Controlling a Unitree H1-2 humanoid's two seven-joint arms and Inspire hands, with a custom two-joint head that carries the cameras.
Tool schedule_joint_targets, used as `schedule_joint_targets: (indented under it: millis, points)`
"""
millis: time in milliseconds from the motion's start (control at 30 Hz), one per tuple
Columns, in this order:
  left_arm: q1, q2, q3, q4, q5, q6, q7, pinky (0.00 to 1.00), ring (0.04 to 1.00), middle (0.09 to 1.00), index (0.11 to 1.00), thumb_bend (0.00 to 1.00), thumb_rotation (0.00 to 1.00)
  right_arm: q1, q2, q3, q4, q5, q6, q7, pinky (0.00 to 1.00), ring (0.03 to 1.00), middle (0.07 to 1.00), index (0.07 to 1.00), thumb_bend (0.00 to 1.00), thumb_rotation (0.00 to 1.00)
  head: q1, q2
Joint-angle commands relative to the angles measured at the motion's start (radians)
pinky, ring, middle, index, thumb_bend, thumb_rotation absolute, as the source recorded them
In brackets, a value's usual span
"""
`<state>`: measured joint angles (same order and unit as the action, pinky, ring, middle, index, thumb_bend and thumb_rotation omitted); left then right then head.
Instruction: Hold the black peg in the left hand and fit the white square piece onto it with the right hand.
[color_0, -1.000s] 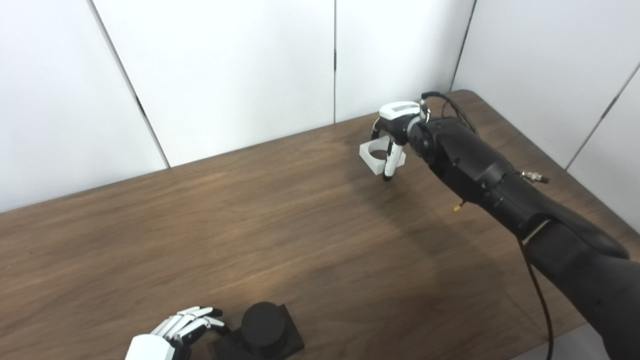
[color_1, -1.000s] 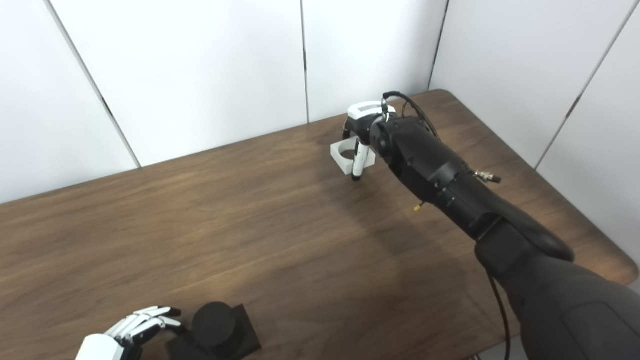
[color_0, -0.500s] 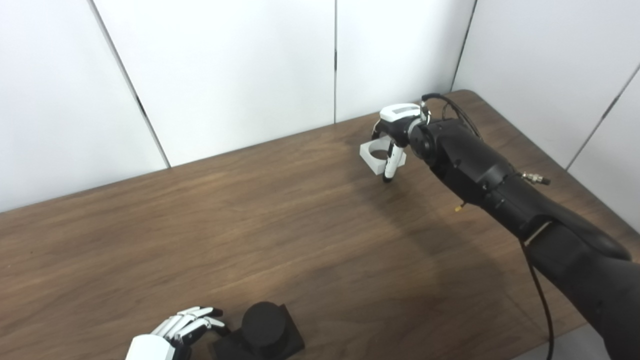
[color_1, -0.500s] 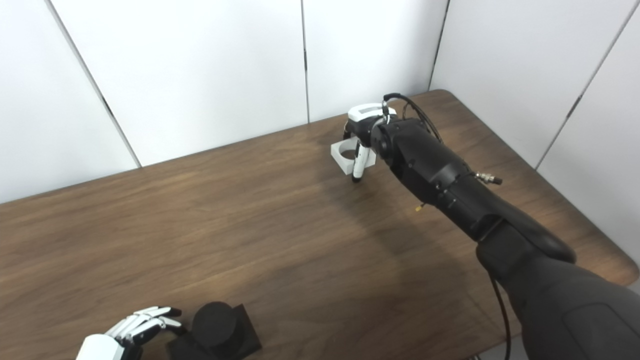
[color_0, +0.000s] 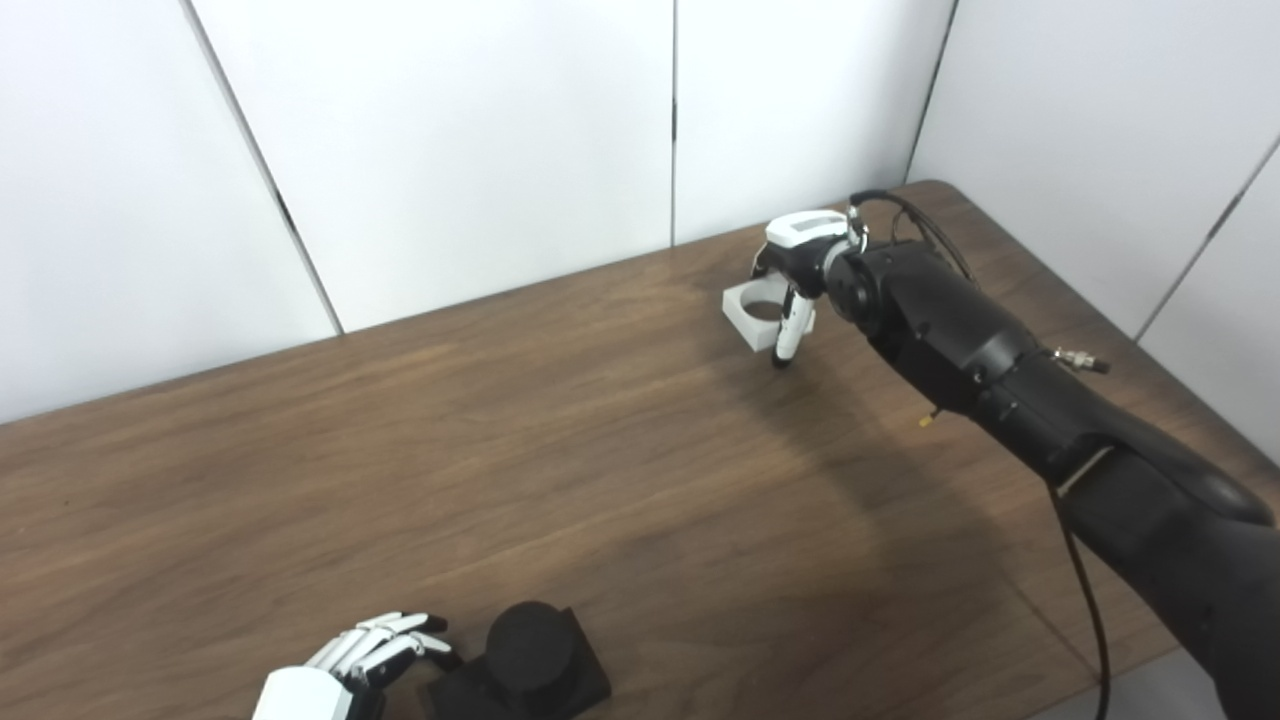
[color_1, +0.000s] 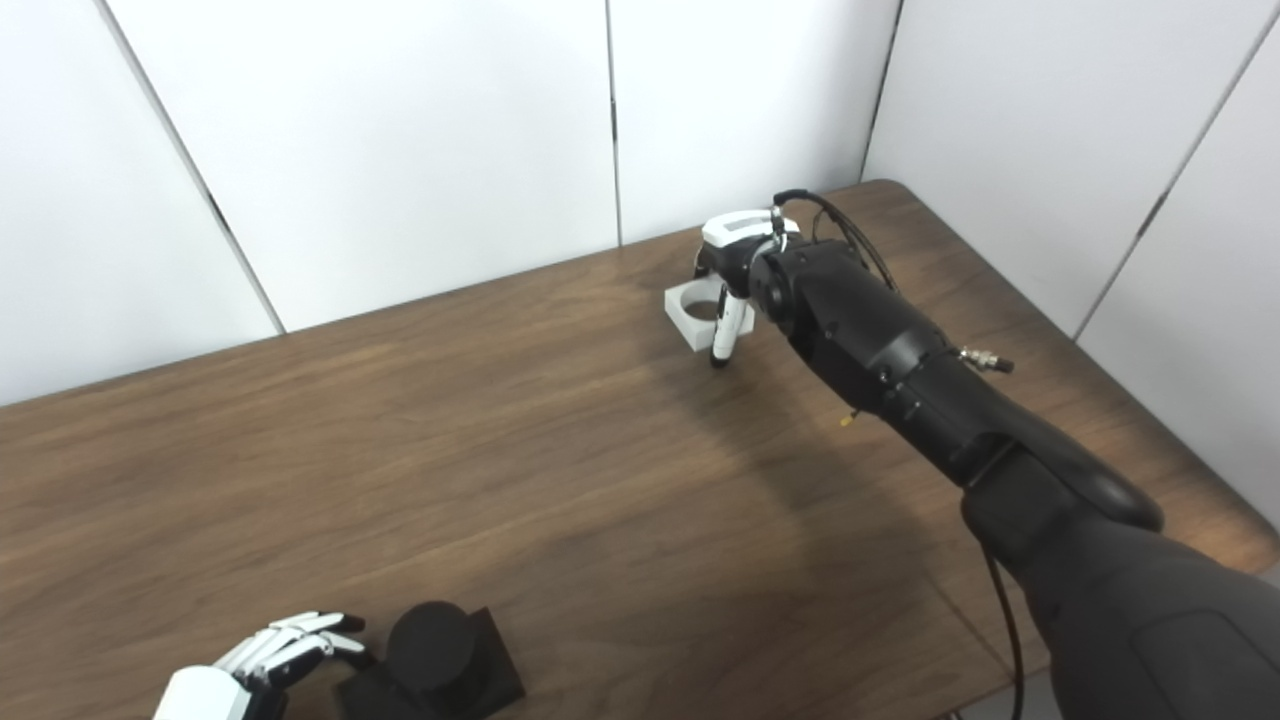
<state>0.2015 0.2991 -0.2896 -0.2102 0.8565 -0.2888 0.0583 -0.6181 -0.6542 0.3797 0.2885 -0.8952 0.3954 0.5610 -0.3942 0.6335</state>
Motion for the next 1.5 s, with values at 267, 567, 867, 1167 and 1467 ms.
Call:
schedule_joint_targets:
  millis: [267, 567, 867, 1167, 1467]
  points:
    - [0.028, 0.017, 0.004, 0.009, 0.003, 0.026, -0.028, 0.66, 0.766, 0.738, 0.487, 0.52, 0.04, -0.005, -0.037, -0.047, -0.028, 0.037, -0.068, -0.102, 0.84, 0.917, 0.835, 0.487, 0.52, 0.13, 0.001, 0.001]
    - [0.026, 0.013, 0.001, 0.009, 0.009, 0.028, -0.027, 0.68, 0.767, 0.740, 0.488, 0.52, 0.04, 0.024, -0.044, -0.055, -0.079, 0.042, -0.115, -0.146, 0.85, 0.906, 0.813, 0.487, 0.52, 0.13, 0.025, 0.011]
    - [0.017, -0.017, -0.024, -0.028, 0.043, 0.066, -0.063, 0.66, 0.756, 0.732, 0.487, 0.52, 0.04, 0.089, -0.091, -0.079, -0.490, 0.069, -0.122, 0.033, 0.83, 0.872, 0.809, 0.486, 0.52, 0.13, 0.171, 0.087]
    - [-0.004, -0.058, -0.074, -0.068, 0.110, 0.150, -0.116, 0.68, 0.752, 0.727, 0.487, 0.52, 0.04, 0.043, -0.097, -0.084, -0.803, 0.125, -0.144, 0.277, 0.77, 0.825, 0.783, 0.485, 0.52, 0.13, 0.246, 0.168]
    - [-0.024, -0.076, -0.102, -0.079, 0.139, 0.186, -0.121, 0.70, 0.754, 0.728, 0.487, 0.52, 0.04, -0.024, -0.021, -0.080, -1.029, 0.188, -0.055, 0.494, 0.85, 0.814, 0.780, 0.485, 0.52, 0.13, 0.266, 0.200]
